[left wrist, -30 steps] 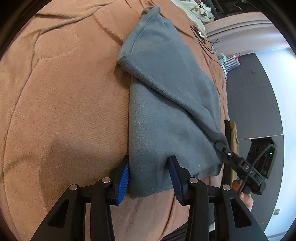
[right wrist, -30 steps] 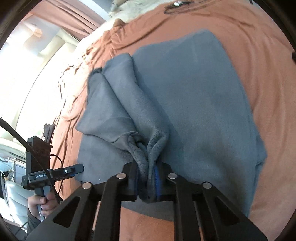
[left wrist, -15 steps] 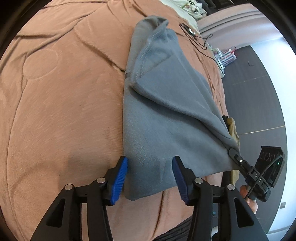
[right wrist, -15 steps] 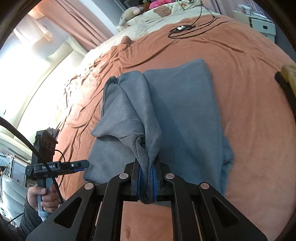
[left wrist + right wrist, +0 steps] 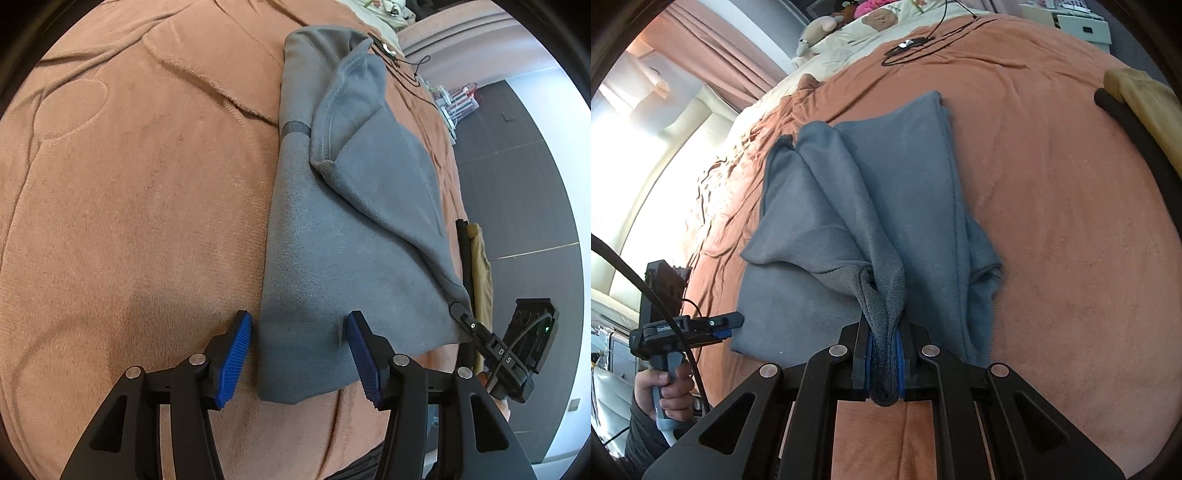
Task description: Fold small clothes
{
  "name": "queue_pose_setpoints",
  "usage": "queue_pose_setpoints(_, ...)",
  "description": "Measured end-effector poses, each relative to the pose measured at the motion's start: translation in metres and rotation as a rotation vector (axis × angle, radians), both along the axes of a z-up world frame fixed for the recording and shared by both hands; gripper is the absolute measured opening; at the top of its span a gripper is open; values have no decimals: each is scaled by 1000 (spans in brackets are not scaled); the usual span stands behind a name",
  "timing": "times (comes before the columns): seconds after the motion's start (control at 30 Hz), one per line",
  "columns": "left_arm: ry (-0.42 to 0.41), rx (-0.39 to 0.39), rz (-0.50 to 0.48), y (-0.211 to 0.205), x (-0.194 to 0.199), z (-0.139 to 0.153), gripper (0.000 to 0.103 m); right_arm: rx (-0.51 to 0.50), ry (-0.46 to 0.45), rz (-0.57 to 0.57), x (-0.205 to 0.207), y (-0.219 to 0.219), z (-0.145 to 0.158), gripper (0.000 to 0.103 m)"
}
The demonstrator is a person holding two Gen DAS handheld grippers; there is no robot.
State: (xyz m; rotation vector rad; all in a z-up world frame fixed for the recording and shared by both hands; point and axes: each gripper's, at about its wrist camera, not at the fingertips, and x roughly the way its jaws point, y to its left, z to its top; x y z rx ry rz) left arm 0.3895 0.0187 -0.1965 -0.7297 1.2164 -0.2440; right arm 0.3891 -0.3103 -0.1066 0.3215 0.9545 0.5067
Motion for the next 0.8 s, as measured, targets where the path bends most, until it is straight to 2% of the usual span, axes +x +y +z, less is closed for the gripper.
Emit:
queue_pose_setpoints(0.23, -5, 8, 10, 4, -1, 8, 55, 6, -24, -17, -4, -9, 6, 6)
queue_pose_setpoints(0.57, -101, 22, 43, 18, 27, 58, 55, 19, 37, -30, 0, -15, -22, 6)
queue_pose_setpoints(0.67, -119, 32, 32, 14, 41, 68, 56, 52, 56, -34, 0, -19, -25, 10)
queue_pose_setpoints(0.8, -110, 53, 17, 8, 54, 63, 56, 61, 69, -17, -4, -26, -22, 16)
